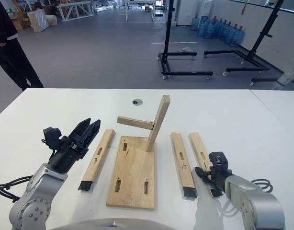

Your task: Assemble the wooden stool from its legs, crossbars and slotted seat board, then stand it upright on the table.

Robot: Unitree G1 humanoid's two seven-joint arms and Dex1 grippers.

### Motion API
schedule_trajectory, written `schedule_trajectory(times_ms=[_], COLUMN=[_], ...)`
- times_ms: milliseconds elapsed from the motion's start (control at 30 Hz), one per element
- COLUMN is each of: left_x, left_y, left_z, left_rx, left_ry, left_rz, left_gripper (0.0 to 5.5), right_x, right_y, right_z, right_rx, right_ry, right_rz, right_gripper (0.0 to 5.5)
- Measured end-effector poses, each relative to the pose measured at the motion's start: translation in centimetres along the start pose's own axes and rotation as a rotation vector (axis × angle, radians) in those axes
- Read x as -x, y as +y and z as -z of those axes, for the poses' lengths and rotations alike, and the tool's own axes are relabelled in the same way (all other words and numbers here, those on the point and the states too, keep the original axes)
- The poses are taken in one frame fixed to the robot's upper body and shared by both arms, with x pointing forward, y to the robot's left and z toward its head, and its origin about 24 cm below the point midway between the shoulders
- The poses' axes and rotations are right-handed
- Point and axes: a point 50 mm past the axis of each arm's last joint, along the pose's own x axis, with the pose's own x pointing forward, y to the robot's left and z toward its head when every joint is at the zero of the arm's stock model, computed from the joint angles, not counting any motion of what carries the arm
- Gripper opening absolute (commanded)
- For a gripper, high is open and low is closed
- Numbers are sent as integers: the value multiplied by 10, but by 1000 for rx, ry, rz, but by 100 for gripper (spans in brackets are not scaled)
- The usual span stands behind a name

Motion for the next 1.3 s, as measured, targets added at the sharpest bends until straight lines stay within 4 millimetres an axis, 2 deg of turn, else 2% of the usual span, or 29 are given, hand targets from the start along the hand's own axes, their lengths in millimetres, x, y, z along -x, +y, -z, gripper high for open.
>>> schedule_trajectory(times_ms=[133,300,367,433,500,533,600,633,667,700,733,800,867,900,967,1100,1300], left_x=[-10,-13,-13,-14,-15,-16,-17,-19,-23,-27,-29,-32,-30,-29,-30,-31,-32], left_y=[-2,-1,-2,-2,-1,0,4,5,3,1,-2,-5,-6,-7,-10,-16,-22], left_z=[0,0,1,-1,-6,-8,-13,-18,-25,-30,-34,-38,-39,-39,-42,-35,-28], left_rx=[-40,-62,-62,-66,-59,-60,-52,-57,-63,-60,-52,-34,-14,6,36,101,207], left_ry=[2,18,22,19,-9,-15,-28,-36,-45,-52,-54,-42,-14,16,61,134,182], left_rz=[32,50,73,96,129,141,170,202,253,305,352,433,487,531,620,710,805], left_gripper=[340,340,340,340,340,340,340,340,340,340,340,340,340,340,340,340,340], right_x=[-6,11,13,8,-5,-10,-8,1,17,30,41,61,78,89,102,93,59], right_y=[-5,18,23,22,11,2,-18,-23,-20,-8,5,29,47,59,72,82,96], right_z=[-6,17,20,14,-10,-31,-88,-117,-144,-163,-174,-180,-176,-168,-149,-119,-106], right_rx=[-9,-3,11,16,-3,-12,-29,-38,-29,-5,21,53,86,122,193,222,255], right_ry=[-3,-27,-44,-121,-241,-333,-590,-756,-930,-1069,-1172,-1277,-1294,-1267,-1199,-1053,-954], right_rz=[8,32,43,62,85,107,139,121,58,-63,-206,-494,-775,-963,-1173,-1278,-1298], right_gripper=[201,201,201,201,201,201,201,201,201,201,201,201,201,201,201,201,201])
